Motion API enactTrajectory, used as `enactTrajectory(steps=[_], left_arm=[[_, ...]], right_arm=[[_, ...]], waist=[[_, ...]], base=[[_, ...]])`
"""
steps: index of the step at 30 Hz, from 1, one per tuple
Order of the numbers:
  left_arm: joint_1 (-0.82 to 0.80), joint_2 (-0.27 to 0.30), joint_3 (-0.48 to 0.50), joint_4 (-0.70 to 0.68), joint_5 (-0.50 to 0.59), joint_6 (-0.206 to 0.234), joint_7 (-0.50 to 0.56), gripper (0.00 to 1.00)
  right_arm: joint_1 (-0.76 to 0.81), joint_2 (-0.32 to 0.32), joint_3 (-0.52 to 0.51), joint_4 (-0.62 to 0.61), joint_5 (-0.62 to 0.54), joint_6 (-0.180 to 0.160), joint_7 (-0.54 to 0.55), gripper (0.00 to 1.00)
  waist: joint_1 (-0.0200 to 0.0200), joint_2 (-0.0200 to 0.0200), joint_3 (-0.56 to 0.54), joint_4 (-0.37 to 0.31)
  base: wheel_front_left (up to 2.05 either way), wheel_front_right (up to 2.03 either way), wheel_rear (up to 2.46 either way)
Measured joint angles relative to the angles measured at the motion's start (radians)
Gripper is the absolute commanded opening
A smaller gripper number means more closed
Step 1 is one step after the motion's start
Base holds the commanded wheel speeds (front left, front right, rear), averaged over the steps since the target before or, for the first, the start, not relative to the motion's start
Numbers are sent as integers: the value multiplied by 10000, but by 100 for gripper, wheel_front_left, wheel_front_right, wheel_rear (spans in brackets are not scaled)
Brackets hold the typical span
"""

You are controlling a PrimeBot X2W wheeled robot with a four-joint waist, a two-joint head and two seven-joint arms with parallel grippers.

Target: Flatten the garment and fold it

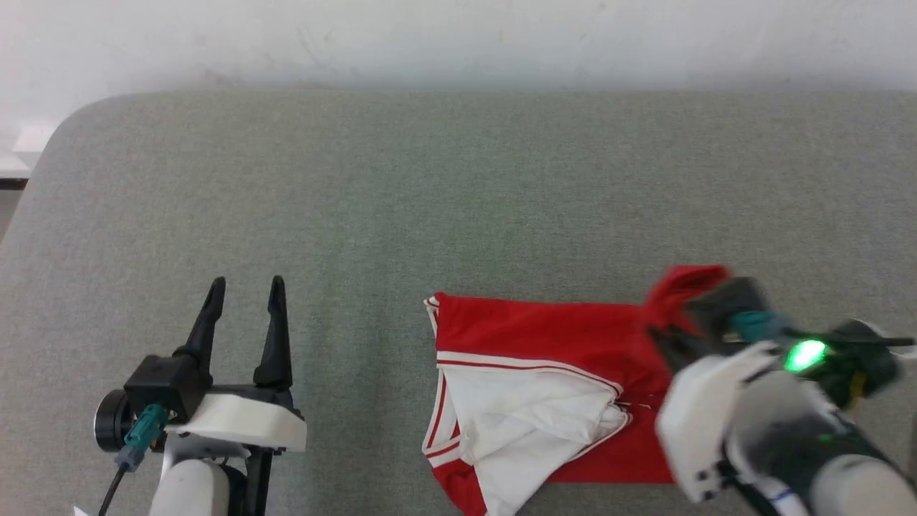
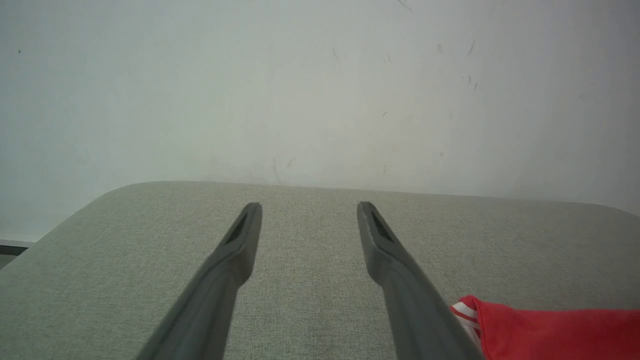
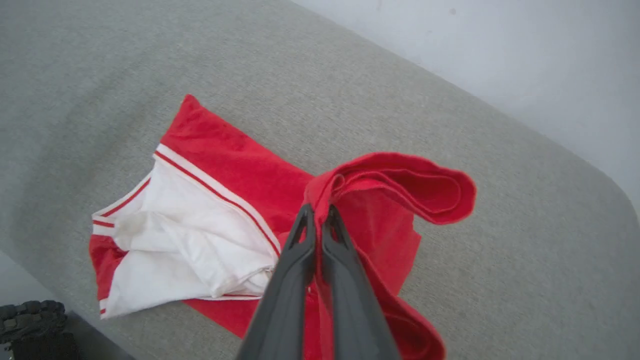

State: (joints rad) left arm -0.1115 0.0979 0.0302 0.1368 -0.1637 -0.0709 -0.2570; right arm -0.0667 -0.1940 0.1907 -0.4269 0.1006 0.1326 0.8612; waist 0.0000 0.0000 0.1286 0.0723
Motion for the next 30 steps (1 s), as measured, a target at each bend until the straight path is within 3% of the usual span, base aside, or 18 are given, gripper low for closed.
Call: enactTrajectory(steps=[5, 8, 20, 21, 22, 26, 30], left_arm=[[-168, -42, -29, 8, 23, -77, 0, 100], [-237, -105, -44, 8, 56, -88, 0, 100], [-502, -305, -65, 29, 56, -163, 0, 100], [-510, -311, -61, 29, 58, -163, 0, 100], [-510, -316, -61, 38, 58, -163, 0, 100], [-509, -328, -31, 73, 63, -165, 0, 100], [-504, -343, 23, 77, 73, -167, 0, 100]], right_arm=[[-1097, 61, 2065, 711, 257, 2, -128, 0], [-1720, 370, 2811, 1707, 278, 2, -428, 0], [-3456, 1162, 4539, 6067, 1133, 0, -1689, 0], [-3512, 1193, 4644, 6307, 1344, 0, -1695, 32], [-3580, 1202, 4794, 6504, 1549, -2, -1693, 100], [-3649, 1296, 5012, 6623, 2447, -2, -2105, 100], [-3628, 1363, 4380, 5871, 2886, -4, -3609, 100]], waist=[[0, 0, 156, 184], [1, 0, 306, 307], [1, 0, 924, 824], [2, 0, 946, 848], [2, 0, 958, 865], [0, 0, 866, 838], [-1, -1, 682, 729]], base=[[0, 0, 0], [0, 0, 0], [0, 0, 0], [0, 0, 0], [0, 0, 0], [0, 0, 0], [0, 0, 0]])
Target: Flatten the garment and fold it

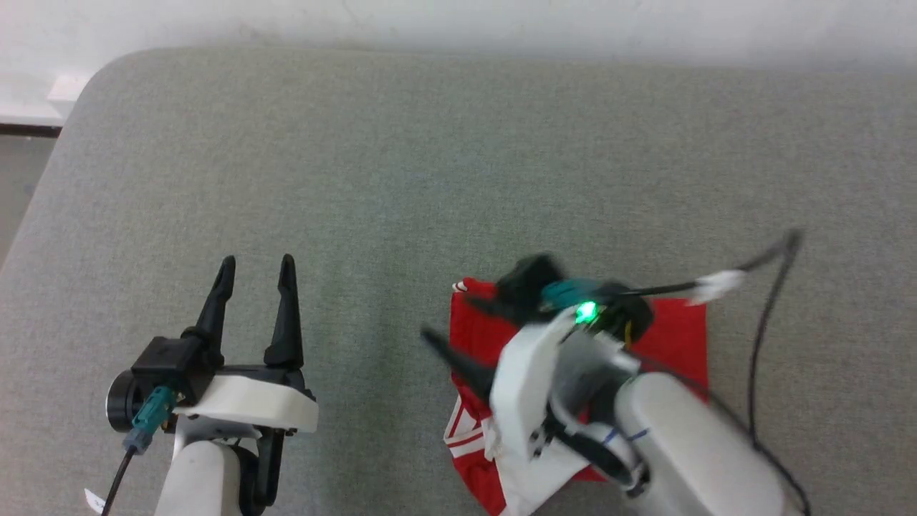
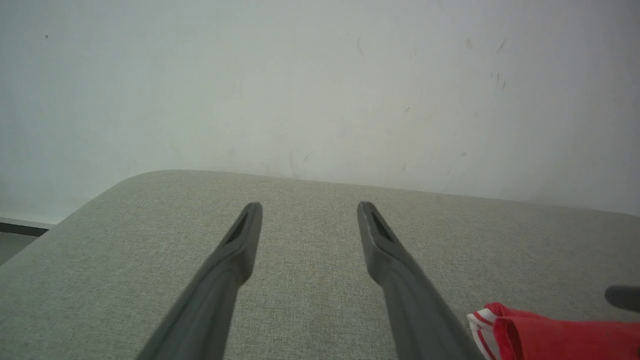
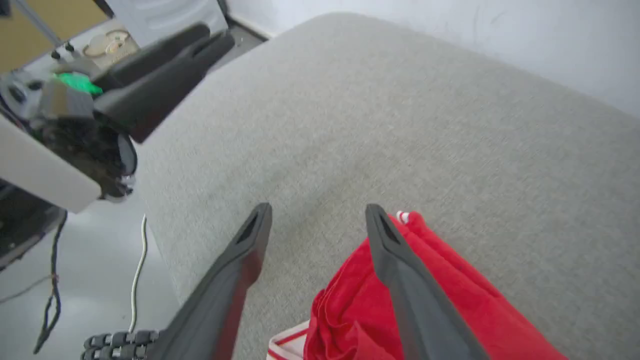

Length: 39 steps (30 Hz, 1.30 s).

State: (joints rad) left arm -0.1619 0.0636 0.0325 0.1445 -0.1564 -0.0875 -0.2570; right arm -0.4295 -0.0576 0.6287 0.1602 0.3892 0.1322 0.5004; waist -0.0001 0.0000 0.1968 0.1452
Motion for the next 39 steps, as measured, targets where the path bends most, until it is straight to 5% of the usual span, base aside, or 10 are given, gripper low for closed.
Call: enactTrajectory(steps=[8, 14, 21, 39], left_arm=[[133, -25, 102, -36, 61, -67, 0, 100], [182, -38, 121, -42, 90, -98, 0, 100], [279, -48, 104, -36, 190, -171, 0, 100], [328, -67, 102, -73, 192, -174, 0, 100]], right_arm=[[1392, 75, -3392, -1910, 140, -6, -4502, 100], [2836, 58, -5601, -1875, 792, -6, -5628, 100], [3627, 44, -6890, -316, 1252, -6, -4972, 100], [3614, 46, -6330, 1488, 2146, -6, -857, 100]], waist=[[-1, 0, -383, -367], [0, 0, -623, -636], [0, 1, -787, -726], [0, 0, -730, -461]], base=[[0, 0, 0], [0, 0, 0], [0, 0, 0], [0, 0, 0]])
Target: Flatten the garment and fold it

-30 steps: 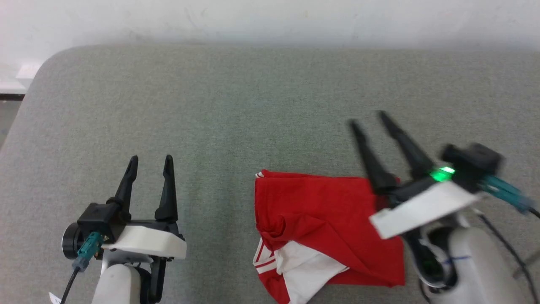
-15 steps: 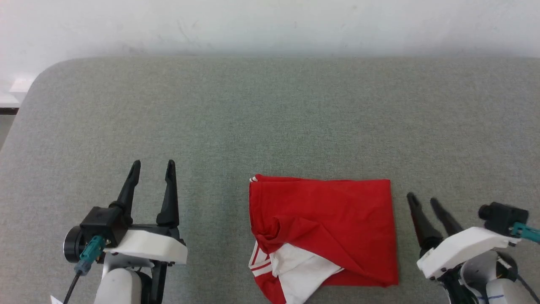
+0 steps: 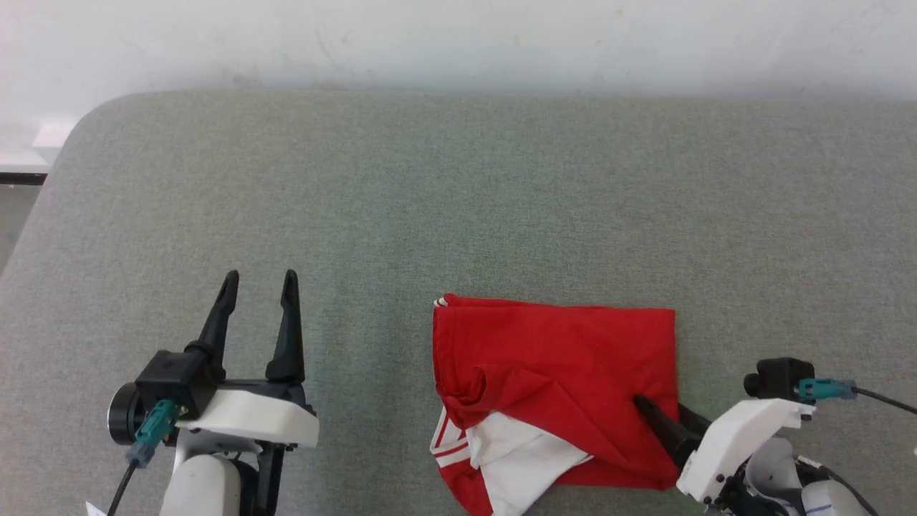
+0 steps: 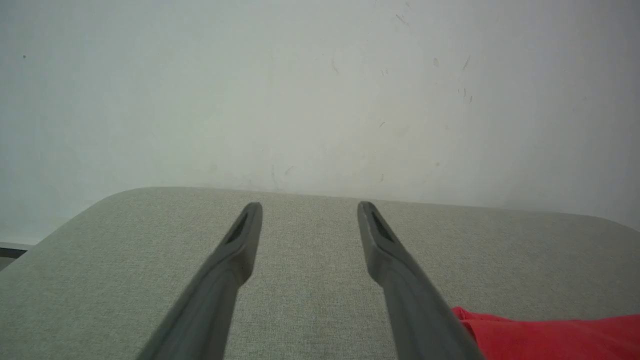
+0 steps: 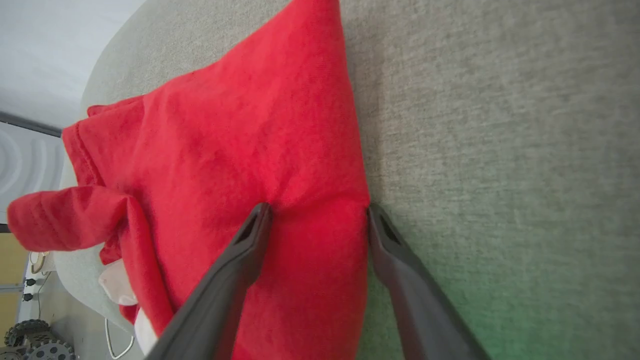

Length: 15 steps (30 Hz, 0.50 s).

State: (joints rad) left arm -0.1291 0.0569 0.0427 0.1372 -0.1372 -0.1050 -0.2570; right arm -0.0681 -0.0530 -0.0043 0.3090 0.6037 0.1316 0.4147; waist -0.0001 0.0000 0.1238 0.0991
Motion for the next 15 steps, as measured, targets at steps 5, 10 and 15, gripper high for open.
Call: enactTrajectory(steps=[5, 10, 15], left_arm=[[0, -4, 6, -48, 0, 2, 0, 100], [0, -8, 44, -77, -2, 12, 0, 100], [10, -10, 232, -221, -10, 71, 0, 100]], right_arm=[[-172, -13, 173, 2, -29, 0, 339, 10], [-434, -6, 395, -61, -639, 0, 518, 0], [-1305, -2, 926, -989, -3551, 0, 1438, 0]], waist=[[1, 0, 30, 3], [2, 0, 47, -63], [2, 0, 79, -324]], base=[[0, 0, 0], [0, 0, 0], [0, 0, 0]])
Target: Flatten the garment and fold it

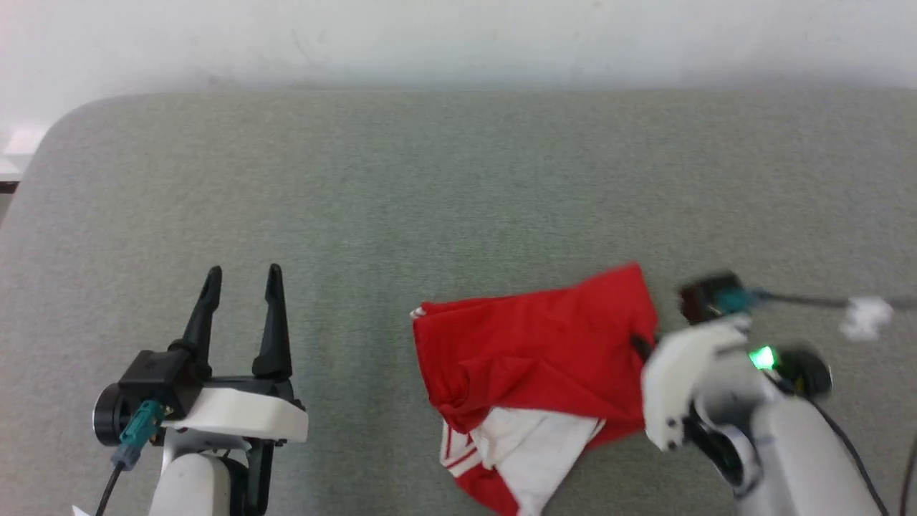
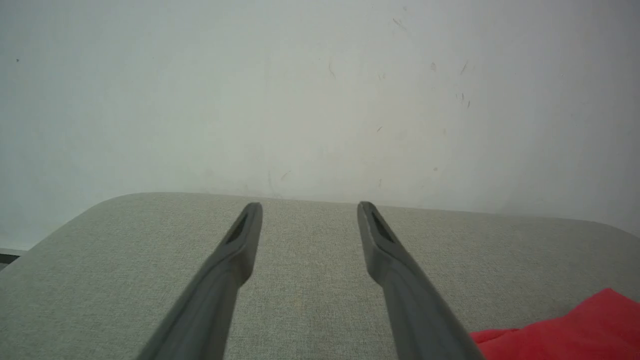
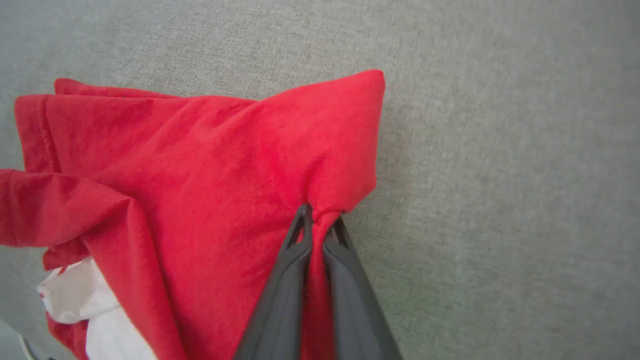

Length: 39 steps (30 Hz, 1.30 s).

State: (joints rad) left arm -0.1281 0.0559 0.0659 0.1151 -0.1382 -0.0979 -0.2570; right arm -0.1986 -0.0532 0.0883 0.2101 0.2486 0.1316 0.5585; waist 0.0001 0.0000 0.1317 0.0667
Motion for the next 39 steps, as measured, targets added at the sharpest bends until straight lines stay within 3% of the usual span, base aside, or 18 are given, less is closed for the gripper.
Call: enactTrajectory(steps=[4, 8, 12, 21, 26, 39], left_arm=[[38, -10, 102, -123, 2, 25, 0, 100], [33, -15, 171, -316, 6, 31, 0, 100], [-31, -23, 111, -510, 82, 33, 0, 100], [-688, 10, -48, -1016, 347, 31, 0, 100], [-1160, 161, -230, -1197, 497, 21, 0, 100], [-2104, 754, -569, -1783, 773, -59, 497, 100]], right_arm=[[-1209, -800, 1762, -708, -2073, 8, 711, 0], [-2459, -2123, 3135, -742, -2573, 13, 846, 0], [-3618, -2920, 3526, -416, -2683, 13, 570, 0], [-4893, -3862, 2970, 1057, -2683, 15, -192, 0], [-5387, -4278, 2180, 2027, -2853, 13, -1009, 0], [-6473, -4370, -871, 4178, -4096, 13, -2859, 0]], waist=[[0, 0, 72, -350], [0, 0, 186, -816], [0, 0, 371, -1349], [1, 0, 1052, -2615], [1, 0, 1726, -3128], [2, 0, 3709, -3734]], base=[[0, 0, 0], [0, 0, 0], [0, 0, 0], [0, 0, 0], [0, 0, 0], [0, 0, 0]])
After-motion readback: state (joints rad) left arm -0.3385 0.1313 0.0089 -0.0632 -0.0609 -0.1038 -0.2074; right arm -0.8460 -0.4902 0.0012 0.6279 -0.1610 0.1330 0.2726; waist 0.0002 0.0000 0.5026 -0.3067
